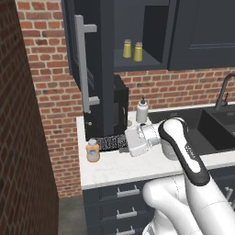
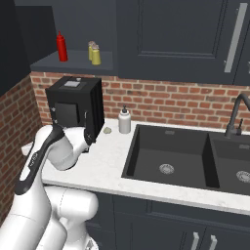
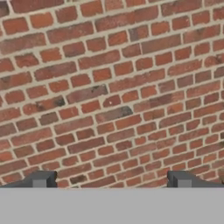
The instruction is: Put the shaker and condiment bottle from the counter next to their counterparts in the cabinet.
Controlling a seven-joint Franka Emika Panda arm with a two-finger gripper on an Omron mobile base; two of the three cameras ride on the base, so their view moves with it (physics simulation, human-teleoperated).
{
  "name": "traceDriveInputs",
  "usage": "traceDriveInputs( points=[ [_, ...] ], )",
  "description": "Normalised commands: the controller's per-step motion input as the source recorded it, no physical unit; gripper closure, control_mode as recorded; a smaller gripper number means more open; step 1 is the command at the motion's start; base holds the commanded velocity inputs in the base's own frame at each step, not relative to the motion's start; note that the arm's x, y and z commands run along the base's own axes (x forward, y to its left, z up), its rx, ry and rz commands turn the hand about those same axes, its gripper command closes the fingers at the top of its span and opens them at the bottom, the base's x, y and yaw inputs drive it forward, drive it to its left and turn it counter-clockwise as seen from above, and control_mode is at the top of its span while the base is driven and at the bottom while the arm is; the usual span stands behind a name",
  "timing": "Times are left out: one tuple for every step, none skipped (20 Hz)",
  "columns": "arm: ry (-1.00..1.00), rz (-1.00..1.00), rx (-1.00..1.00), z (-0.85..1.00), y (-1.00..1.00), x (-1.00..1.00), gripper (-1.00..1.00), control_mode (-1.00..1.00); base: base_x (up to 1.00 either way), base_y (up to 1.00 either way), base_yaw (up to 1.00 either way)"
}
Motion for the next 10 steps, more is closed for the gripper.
traceDriveInputs(
  points=[
    [0.0,-0.06,0.0,0.0,0.0,0.19,-1.0,-1.0,0.0,0.0,0.0],
    [0.0,-0.03,0.0,0.0,0.0,0.29,-1.0,-1.0,0.0,0.0,0.0],
    [0.0,-0.01,0.0,0.0,0.0,0.34,-1.0,-1.0,0.0,0.0,0.0],
    [0.0,0.0,0.0,-0.11,0.0,0.41,-1.0,-1.0,0.0,0.0,0.0],
    [0.0,0.0,0.0,-0.23,0.04,0.4,-1.0,-1.0,0.0,0.0,0.0],
    [0.0,0.0,0.0,-0.29,0.09,0.4,-1.0,-1.0,0.0,0.0,0.0],
    [0.0,0.0,0.0,-0.31,0.14,0.41,-1.0,-1.0,0.0,0.0,0.0],
    [0.0,0.0,0.0,-0.31,0.16,0.38,-1.0,-1.0,0.0,0.0,0.0],
    [0.0,0.0,0.0,-0.3,0.16,0.34,-1.0,-1.0,0.0,0.0,0.0],
    [0.0,0.0,0.0,-0.28,0.15,0.33,-1.0,-1.0,0.0,0.0,0.0]
  ],
)
